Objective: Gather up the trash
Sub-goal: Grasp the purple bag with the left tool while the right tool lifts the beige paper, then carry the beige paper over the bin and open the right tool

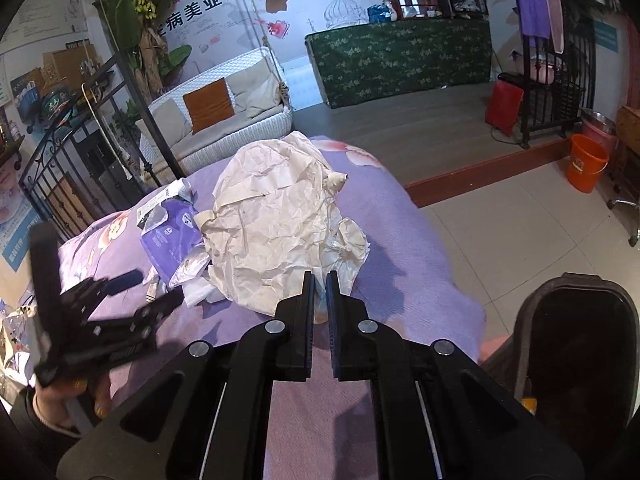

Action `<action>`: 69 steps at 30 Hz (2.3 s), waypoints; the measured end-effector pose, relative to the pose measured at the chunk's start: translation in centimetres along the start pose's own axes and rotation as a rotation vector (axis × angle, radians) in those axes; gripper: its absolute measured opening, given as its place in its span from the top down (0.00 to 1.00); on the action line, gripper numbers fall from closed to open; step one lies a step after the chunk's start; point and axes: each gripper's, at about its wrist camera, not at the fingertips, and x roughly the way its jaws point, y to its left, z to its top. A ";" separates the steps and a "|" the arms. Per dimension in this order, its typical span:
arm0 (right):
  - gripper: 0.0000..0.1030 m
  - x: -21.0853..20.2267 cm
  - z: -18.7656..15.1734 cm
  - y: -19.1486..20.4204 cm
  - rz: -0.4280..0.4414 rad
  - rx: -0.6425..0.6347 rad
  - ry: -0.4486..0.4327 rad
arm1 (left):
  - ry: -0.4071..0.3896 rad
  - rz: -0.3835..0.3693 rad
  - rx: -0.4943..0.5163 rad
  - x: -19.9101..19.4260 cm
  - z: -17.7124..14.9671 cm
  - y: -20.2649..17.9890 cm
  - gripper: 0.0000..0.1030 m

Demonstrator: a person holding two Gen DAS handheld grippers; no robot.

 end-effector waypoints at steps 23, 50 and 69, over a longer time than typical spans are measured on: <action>0.93 -3.1 -2.9 -2.2 0.024 0.080 -0.004 | -0.096 0.093 -0.152 -3.0 0.0 1.7 0.77; 0.93 -10.8 -7.4 -7.3 -0.100 0.169 -0.105 | -0.315 -0.260 -0.050 -16.3 -6.1 -9.1 0.77; 0.93 -13.7 -13.8 -21.5 -0.447 0.427 -0.018 | -0.279 -0.508 0.197 -16.1 -6.3 -20.5 0.77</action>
